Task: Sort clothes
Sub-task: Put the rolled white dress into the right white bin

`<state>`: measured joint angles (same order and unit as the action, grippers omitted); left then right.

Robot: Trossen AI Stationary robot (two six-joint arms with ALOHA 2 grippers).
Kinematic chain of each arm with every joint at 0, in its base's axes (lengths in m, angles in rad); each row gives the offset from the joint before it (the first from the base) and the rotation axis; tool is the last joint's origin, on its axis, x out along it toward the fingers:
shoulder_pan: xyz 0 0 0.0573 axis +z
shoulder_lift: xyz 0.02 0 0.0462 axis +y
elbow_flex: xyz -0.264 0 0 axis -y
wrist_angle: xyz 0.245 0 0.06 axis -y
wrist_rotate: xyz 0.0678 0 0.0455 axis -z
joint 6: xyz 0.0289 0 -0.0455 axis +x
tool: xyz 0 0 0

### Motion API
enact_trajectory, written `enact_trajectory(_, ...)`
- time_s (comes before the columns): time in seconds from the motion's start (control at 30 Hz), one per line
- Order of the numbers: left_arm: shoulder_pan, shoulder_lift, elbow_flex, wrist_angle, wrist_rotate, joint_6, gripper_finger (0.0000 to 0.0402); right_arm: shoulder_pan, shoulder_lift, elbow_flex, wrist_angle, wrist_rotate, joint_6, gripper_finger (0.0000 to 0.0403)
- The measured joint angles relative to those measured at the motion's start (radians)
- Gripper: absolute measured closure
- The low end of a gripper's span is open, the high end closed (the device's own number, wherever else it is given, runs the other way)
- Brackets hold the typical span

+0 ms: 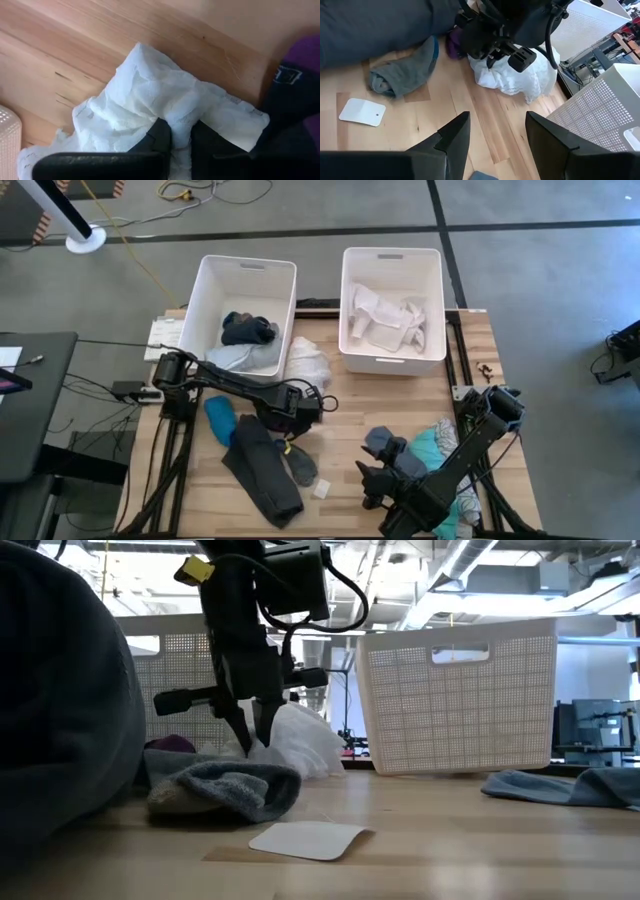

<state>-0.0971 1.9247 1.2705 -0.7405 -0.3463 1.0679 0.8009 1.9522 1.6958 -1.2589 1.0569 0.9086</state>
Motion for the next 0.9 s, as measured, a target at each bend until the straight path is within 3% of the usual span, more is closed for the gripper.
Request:
enact_trajectory(0.33,-0.040,-0.088,-0.006,0.010,-0.043,-0.031,0.0376,0.003,0.000,0.000,0.016,0.000,0.000,0.0196)
enact_trajectory(0.63,-0.051,-0.322,-0.006,0.045,-0.025,-0.130,0.0376,0.001,0.000,0.000,0.017,0.034,-0.025,0.0196)
enact_trajectory(0.9,-0.052,-0.531,-0.005,0.110,0.022,-0.224,0.0376,-0.013,0.000,0.000,0.016,0.127,-0.040,0.0192)
